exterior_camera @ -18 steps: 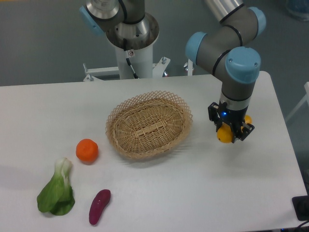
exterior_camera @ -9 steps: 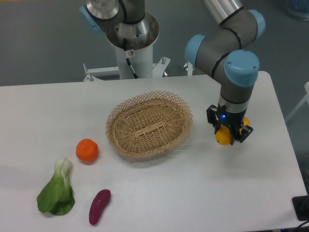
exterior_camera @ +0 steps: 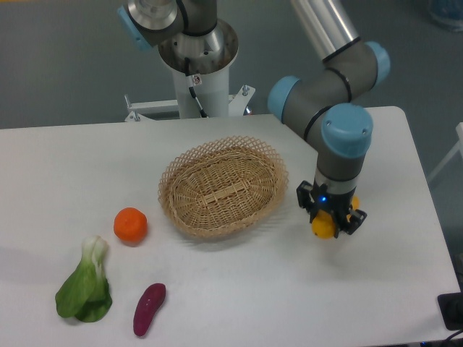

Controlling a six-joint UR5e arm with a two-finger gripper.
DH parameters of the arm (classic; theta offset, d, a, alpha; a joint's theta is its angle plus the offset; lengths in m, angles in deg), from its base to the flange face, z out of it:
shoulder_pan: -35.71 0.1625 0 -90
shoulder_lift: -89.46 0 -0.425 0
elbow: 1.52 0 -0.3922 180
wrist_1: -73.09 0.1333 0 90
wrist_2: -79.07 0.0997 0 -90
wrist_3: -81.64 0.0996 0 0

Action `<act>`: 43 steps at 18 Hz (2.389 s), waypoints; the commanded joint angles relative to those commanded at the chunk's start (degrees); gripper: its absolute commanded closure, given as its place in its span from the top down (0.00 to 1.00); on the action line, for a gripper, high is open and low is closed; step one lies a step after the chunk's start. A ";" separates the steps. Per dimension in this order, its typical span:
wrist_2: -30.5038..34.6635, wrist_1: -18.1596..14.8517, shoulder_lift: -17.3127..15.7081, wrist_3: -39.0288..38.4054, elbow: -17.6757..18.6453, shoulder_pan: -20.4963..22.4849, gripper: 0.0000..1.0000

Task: Place the mango on the table
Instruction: 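Move the held mango down toward the table beside the basket, then open the gripper to release the mango onto the table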

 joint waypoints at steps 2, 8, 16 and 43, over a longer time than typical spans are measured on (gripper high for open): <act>0.17 0.97 0.88 -2.10 -0.17 -0.79 0.34; 0.44 1.33 5.62 -8.79 -5.53 -4.74 0.34; 0.79 1.24 12.57 -9.49 -13.53 -8.70 0.38; 2.37 1.15 7.66 -8.88 -7.38 -10.73 1.00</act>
